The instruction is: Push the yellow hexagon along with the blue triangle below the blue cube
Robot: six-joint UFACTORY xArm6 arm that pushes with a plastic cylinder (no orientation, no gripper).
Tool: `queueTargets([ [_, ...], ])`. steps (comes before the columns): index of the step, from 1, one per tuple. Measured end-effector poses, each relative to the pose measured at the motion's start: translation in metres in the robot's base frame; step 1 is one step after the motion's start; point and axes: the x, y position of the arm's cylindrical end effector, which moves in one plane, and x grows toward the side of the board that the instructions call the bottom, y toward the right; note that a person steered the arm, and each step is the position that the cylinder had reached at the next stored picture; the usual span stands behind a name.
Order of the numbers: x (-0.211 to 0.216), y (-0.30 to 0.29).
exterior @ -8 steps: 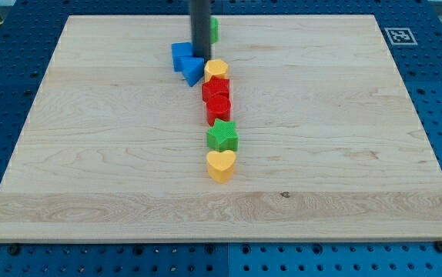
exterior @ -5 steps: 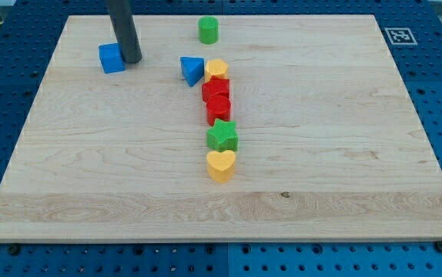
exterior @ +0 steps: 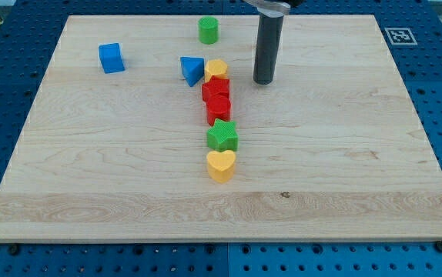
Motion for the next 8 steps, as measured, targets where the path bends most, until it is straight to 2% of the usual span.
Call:
queueTargets([
  [3, -0.015, -0.101],
  [8, -0.018, -0.214],
])
